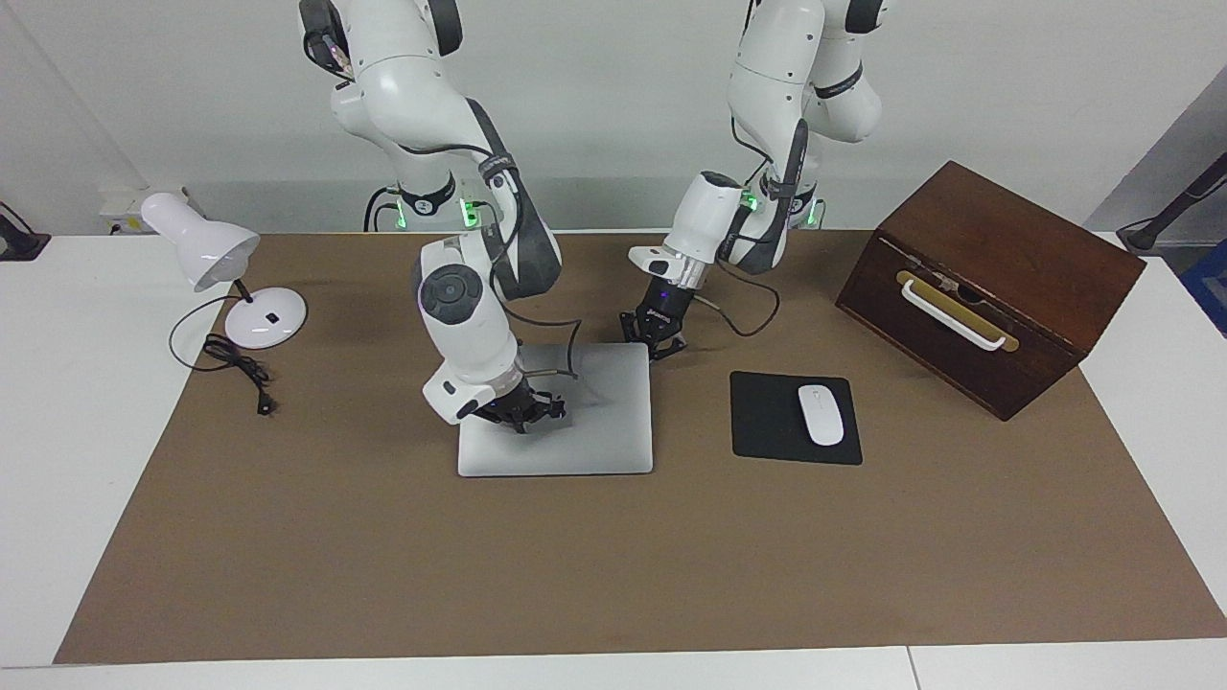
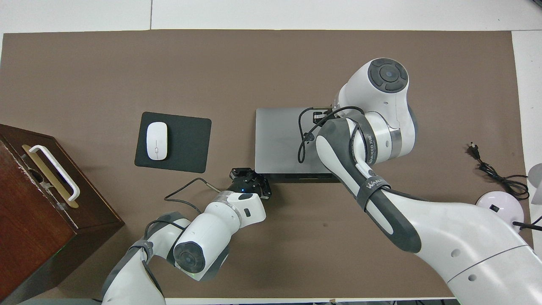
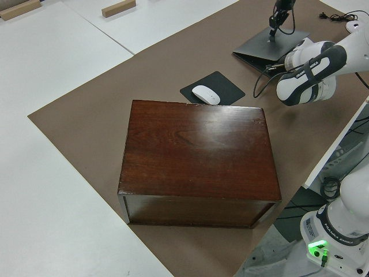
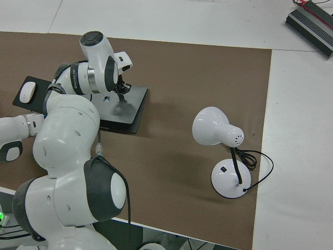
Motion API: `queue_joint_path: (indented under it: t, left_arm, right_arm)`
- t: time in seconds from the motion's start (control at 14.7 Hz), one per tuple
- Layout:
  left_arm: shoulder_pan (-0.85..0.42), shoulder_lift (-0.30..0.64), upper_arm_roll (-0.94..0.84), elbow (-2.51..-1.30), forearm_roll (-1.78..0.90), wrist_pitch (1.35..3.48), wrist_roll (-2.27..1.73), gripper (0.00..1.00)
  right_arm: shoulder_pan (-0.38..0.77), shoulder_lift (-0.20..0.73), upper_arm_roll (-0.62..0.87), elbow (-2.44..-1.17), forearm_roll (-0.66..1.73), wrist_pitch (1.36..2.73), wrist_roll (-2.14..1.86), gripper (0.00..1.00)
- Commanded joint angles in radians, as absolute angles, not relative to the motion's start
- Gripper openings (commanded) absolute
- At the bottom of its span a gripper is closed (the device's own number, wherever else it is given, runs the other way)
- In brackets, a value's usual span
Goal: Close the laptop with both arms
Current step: 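Press the lowered screen flat onto the base with the right gripper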
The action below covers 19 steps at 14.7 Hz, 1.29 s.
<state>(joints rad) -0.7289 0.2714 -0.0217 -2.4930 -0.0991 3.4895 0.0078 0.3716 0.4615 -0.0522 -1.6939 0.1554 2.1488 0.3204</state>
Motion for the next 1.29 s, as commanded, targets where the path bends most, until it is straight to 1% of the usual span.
queue_joint_path:
  t: [0.0, 1.02, 1.22]
  left_arm:
    - [-0.739, 0.351, -0.008, -2.467, -0.083, 3.502, 0.014, 0.00]
    - [-0.738, 0.357, -0.008, -2.467, -0.068, 3.502, 0.014, 0.00]
    - [-0.739, 0.357, -0.008, -2.470, -0.067, 3.502, 0.014, 0.00]
  right_arm:
    - [0.362, 0.466, -0.046, -1.710, 0.184, 2.183, 0.285, 0.00]
    - [0.362, 0.466, -0.046, -1.710, 0.184, 2.183, 0.287, 0.00]
    - [0.350, 0.460, -0.046, -1.697, 0.186, 2.151, 0.287, 0.00]
